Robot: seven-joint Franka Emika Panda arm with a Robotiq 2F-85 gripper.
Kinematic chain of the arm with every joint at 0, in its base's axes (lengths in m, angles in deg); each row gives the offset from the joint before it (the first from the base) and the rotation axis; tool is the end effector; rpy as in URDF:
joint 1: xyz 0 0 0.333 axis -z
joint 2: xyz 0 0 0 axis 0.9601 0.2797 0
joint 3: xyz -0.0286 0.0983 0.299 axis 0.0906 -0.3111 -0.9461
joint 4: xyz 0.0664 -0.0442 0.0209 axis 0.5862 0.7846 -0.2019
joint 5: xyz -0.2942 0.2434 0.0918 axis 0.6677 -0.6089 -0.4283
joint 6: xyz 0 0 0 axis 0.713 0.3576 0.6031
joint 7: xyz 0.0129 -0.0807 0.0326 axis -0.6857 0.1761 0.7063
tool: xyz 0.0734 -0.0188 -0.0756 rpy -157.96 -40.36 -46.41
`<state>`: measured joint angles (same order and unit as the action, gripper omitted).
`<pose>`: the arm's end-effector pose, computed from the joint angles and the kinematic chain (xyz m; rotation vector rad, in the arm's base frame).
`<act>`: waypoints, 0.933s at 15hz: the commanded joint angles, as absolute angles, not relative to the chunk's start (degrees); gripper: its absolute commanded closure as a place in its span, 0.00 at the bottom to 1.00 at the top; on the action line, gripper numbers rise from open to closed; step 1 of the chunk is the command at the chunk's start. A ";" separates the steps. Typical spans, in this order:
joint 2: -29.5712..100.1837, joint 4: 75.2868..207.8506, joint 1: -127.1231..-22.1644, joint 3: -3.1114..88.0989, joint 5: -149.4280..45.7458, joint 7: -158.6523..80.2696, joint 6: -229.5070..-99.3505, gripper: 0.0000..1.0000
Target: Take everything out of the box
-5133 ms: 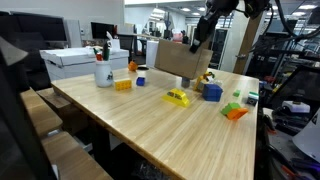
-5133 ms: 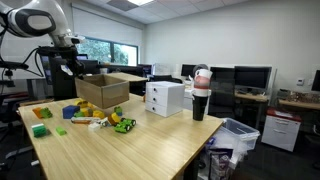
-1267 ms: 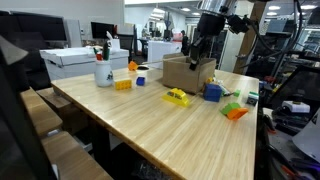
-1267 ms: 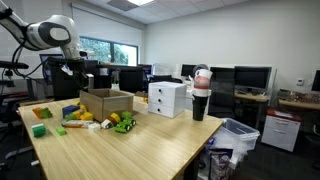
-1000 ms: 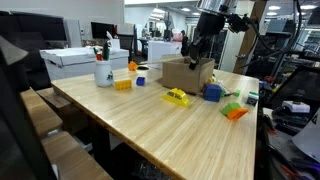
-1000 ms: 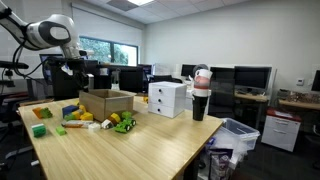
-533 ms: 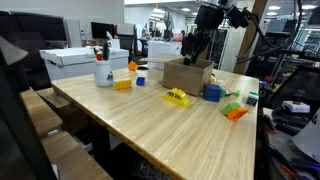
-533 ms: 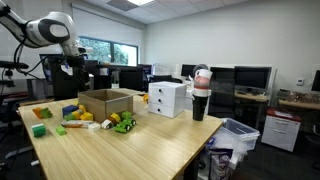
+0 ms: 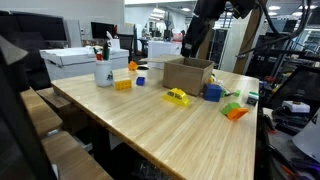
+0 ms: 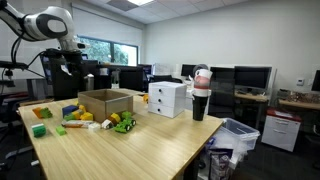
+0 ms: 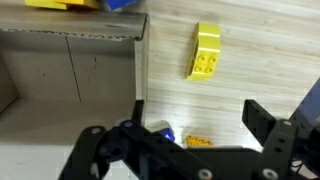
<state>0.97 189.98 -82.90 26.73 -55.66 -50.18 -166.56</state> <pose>0.4287 0.1662 0.4332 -3.0932 -0.1256 -0.3709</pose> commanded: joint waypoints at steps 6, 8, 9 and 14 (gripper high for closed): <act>-3.44 182.41 -83.12 31.45 -55.79 -34.23 -147.79 0.00; -4.43 181.07 -83.14 33.03 -55.93 -29.86 -144.35 0.00; -5.17 180.98 -83.11 33.68 -56.07 -28.23 -144.06 0.00; -9.06 180.31 -82.05 36.78 -55.98 -23.68 -139.56 0.00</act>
